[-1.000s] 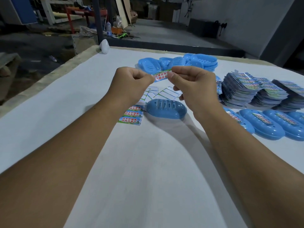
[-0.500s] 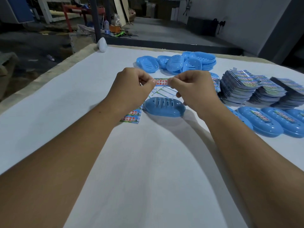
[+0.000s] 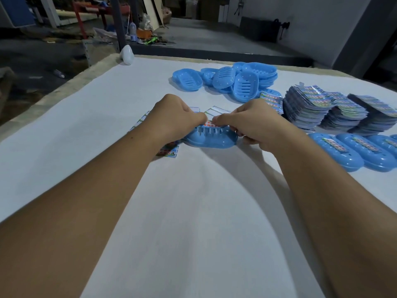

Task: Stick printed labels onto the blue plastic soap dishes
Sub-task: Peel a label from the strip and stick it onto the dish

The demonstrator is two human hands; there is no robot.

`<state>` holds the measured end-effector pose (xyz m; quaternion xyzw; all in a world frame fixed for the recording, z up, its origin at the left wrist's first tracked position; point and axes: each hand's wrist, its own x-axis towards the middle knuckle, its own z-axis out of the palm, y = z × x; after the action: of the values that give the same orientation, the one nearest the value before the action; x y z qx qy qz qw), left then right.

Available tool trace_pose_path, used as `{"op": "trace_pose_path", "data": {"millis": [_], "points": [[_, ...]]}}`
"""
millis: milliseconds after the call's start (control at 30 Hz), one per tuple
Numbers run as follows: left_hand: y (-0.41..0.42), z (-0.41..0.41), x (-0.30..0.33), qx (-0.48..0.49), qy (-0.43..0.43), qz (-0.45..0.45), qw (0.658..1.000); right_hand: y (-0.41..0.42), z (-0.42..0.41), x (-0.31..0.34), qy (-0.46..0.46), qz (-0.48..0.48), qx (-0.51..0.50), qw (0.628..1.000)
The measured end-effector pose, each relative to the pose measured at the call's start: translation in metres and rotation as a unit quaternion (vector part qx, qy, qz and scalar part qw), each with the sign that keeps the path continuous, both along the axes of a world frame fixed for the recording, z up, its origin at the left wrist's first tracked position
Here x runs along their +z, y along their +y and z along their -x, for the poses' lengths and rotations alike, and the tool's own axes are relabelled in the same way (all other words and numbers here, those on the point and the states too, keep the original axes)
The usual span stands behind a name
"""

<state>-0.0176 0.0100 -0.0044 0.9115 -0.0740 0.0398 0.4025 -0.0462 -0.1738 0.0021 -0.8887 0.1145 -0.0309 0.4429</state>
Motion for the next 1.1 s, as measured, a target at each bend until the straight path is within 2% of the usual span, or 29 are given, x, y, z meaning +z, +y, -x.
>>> {"op": "trace_pose_path", "data": {"millis": [167, 433, 1100], "points": [[-0.001, -0.001, 0.000, -0.008, 0.035, -0.010, 0.999, 0.003, -0.003, -0.003, -0.002, -0.003, 0.007, 1.000], [-0.005, 0.000, 0.002, -0.013, 0.031, -0.051, 0.998, 0.002, -0.005, -0.003, 0.000, -0.006, 0.007, 1.000], [-0.010, 0.004, -0.001, 0.025, -0.047, -0.131, 0.990, 0.005, -0.007, -0.004, -0.008, 0.044, -0.003, 0.999]]}}
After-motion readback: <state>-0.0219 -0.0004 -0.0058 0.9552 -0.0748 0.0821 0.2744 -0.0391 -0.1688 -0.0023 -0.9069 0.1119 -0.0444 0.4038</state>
